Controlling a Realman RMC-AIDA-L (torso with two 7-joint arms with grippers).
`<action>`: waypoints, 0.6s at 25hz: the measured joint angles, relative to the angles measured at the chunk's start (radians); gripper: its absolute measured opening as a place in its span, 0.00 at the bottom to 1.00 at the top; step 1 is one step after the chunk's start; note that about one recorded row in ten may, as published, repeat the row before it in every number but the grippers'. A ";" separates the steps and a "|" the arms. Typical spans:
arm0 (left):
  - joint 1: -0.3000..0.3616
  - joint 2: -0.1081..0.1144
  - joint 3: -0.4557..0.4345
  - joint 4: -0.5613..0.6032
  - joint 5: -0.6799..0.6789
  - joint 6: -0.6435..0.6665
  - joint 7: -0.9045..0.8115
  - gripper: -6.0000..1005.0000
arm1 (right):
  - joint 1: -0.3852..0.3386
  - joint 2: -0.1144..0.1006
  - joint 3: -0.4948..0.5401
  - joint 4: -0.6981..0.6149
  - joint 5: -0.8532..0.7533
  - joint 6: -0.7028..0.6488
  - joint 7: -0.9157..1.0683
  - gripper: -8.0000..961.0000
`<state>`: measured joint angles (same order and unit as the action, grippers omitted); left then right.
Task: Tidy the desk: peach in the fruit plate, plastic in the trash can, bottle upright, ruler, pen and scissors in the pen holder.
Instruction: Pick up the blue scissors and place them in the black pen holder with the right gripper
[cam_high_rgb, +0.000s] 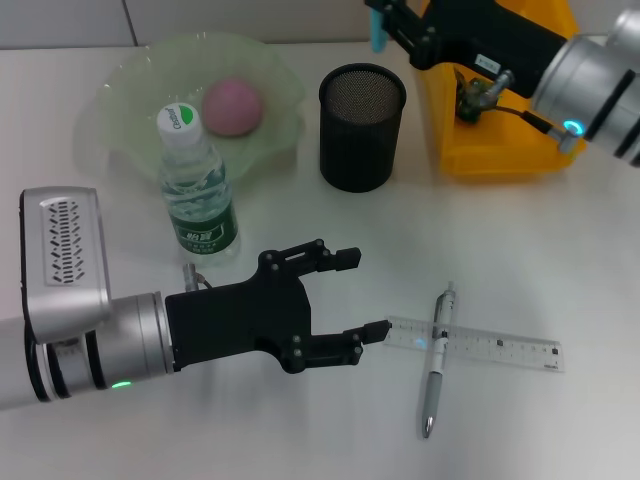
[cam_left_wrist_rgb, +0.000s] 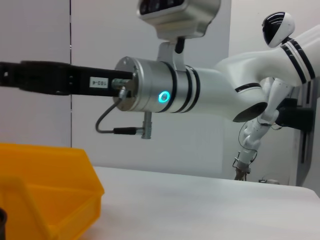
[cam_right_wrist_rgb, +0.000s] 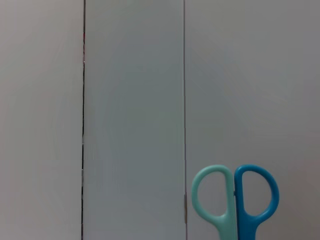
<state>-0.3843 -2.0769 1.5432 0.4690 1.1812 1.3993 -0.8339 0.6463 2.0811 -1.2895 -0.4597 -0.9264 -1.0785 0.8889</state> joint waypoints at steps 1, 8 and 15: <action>0.000 0.000 0.000 0.000 0.000 0.000 0.000 0.80 | 0.008 0.000 -0.001 0.006 0.000 0.007 0.010 0.24; 0.006 0.000 0.006 -0.001 0.000 0.017 0.000 0.80 | 0.042 0.003 -0.007 0.028 0.001 0.074 0.048 0.24; 0.015 0.000 0.008 -0.003 0.001 0.020 -0.001 0.80 | 0.092 0.003 -0.008 0.094 0.002 0.124 0.053 0.24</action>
<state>-0.3697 -2.0770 1.5509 0.4657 1.1821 1.4189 -0.8347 0.7378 2.0840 -1.2971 -0.3653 -0.9244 -0.9541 0.9423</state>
